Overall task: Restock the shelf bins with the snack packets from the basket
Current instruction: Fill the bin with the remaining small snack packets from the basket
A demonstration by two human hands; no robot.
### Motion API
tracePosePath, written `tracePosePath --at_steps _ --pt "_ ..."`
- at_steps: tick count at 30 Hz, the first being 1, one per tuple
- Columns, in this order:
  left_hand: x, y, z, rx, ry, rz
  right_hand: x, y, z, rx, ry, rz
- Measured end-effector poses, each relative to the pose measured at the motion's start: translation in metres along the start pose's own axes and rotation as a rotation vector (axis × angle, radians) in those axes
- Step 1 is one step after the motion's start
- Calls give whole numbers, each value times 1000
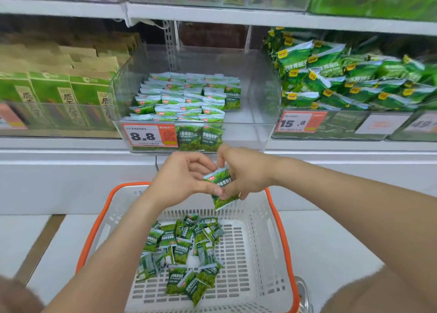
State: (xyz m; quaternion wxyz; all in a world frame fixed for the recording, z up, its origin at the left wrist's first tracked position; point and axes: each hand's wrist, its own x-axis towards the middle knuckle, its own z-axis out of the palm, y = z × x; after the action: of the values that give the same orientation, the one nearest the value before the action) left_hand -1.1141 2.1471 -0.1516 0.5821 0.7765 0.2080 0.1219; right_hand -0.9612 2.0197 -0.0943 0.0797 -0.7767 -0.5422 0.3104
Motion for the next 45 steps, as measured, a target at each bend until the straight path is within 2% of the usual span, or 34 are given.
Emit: tracePosePath --at_steps 3,7,10,12,14,16,19,21,23,26,30,33,41,45 --pt "-2 8 -4 -4 -29 29 -4 0 -6 -34 66 -64" --pt "0 18 -4 -3 -13 99 -6 -3 -13 -264 185 -128" --pt "-2 30 -6 21 4 132 -11 -10 -21 -283 215 -175" --pt "-2 39 -10 12 15 147 -16 -15 -33 -185 210 -204" --pt "-2 50 -14 -41 90 219 -24 -19 -46 94 210 -199" --pt "0 61 -13 -44 248 341 -25 -17 -59 395 252 -194" --pt "7 71 -11 190 606 466 -18 -14 -73 641 409 -215" --pt "16 70 -13 352 741 528 -7 -11 -78 660 573 -199" --pt "28 65 -18 532 734 547 10 -6 -82 525 733 -129" --pt "40 61 -22 799 665 489 43 3 -85 309 857 65" --pt "43 66 -22 800 682 330 75 3 -94 120 752 403" --pt "44 63 -24 847 671 278 96 5 -102 130 637 518" --pt "42 67 -27 926 641 227 134 7 -110 37 536 568" --pt "41 72 -29 927 591 235 142 11 -111 146 620 598"
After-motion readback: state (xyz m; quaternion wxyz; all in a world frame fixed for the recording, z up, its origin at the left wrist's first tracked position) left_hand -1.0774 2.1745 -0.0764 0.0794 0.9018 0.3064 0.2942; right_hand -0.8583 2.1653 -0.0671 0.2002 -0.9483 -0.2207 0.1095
